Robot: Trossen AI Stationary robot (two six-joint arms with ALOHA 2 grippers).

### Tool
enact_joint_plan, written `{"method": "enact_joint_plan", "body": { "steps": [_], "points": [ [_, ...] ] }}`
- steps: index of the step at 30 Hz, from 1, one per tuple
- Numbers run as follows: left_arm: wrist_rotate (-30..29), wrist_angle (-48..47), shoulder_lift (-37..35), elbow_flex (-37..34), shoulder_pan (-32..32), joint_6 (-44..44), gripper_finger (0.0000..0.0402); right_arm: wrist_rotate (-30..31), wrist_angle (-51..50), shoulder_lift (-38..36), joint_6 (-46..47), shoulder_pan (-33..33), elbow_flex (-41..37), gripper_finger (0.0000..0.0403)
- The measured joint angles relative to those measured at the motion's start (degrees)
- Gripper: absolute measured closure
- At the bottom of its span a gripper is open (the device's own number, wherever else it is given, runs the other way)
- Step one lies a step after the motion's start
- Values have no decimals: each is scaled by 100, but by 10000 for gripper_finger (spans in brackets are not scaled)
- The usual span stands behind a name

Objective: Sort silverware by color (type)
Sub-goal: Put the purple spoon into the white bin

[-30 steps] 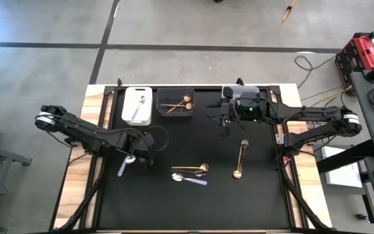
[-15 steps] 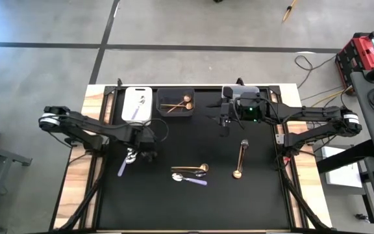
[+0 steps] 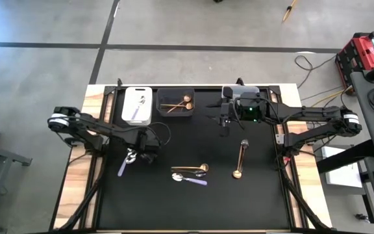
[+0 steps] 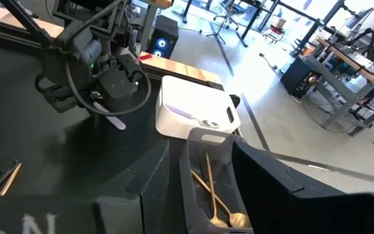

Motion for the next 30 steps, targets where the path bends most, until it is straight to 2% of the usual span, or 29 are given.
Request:
{"method": "enact_joint_plan", "body": {
  "steps": [12, 27, 30],
  "points": [
    [-13, 109, 139, 4, -2, 61, 245, 0, -4, 0, -4, 0, 0, 243],
    [38, 292, 148, 0, -9, 160, 364, 0, -6, 2, -7, 0, 0, 243],
    [17, 276, 145, 18, -20, 160, 375, 0, -6, 2, -7, 0, 0, 243]
  ]
}}
